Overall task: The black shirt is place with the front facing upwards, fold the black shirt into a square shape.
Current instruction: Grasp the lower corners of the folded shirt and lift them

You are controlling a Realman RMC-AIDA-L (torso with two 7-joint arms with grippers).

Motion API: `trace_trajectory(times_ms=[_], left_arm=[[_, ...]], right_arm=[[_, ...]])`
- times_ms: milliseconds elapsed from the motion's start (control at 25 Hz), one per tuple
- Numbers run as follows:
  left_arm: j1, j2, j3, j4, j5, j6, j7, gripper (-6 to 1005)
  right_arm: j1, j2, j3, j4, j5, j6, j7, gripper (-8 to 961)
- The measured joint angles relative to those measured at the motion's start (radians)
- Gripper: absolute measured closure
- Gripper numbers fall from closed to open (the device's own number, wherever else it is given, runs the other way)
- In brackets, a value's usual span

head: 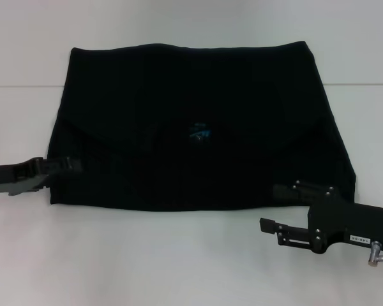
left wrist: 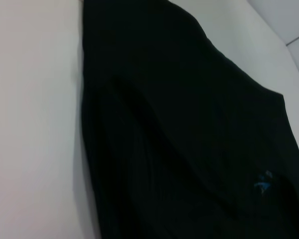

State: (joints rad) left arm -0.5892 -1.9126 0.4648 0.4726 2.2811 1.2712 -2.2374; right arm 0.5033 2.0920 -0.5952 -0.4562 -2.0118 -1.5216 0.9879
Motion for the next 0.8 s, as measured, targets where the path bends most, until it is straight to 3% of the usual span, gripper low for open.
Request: trace_trajectory(times_ms=[720,800], left_arm=[[-0.012,-0.010,0.115,0.016,0.000,0.002,0.012,128],[-0.008,-0.016,0.132,0.032,0.000,-0.002,0.012,214]], right_arm=[[0.007,0.000,0.000,0.007,0.005,0.011,0.006,171],[0.006,0.000,0.002,0.007,0.005,0.008,0.007,172]])
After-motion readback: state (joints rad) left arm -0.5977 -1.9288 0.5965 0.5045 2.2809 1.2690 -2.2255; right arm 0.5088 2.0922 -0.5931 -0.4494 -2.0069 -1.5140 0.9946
